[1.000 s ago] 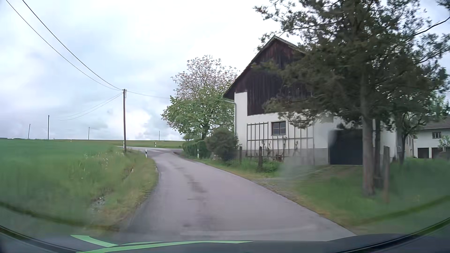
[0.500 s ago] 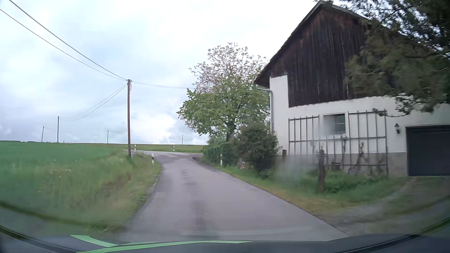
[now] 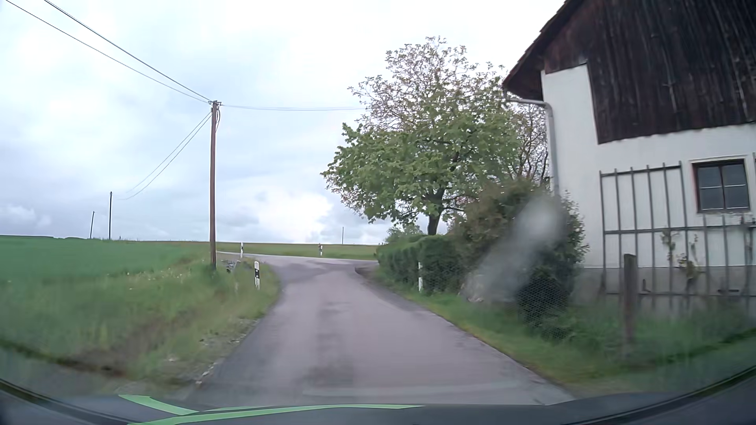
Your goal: Follow the waypoints while adhering to traffic rules and regulations
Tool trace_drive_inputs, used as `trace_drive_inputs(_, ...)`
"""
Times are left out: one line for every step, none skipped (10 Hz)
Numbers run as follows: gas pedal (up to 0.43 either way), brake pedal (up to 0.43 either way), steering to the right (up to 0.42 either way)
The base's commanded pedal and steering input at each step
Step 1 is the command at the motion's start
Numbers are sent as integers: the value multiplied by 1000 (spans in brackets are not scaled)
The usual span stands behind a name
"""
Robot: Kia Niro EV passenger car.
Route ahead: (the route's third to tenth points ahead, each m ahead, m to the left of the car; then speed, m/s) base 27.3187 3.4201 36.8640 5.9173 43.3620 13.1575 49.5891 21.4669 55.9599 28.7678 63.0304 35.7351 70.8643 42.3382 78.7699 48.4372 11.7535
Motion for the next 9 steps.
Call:
trace_drive_inputs(0,0,-53)
trace_drive_inputs(0,0,-52)
trace_drive_inputs(0,0,-49)
trace_drive_inputs(0,0,-46)
trace_drive_inputs(0,24,-42)
trace_drive_inputs(0,61,-40)
trace_drive_inputs(0,73,-38)
trace_drive_inputs(0,79,-34)
trace_drive_inputs(0,85,-31)
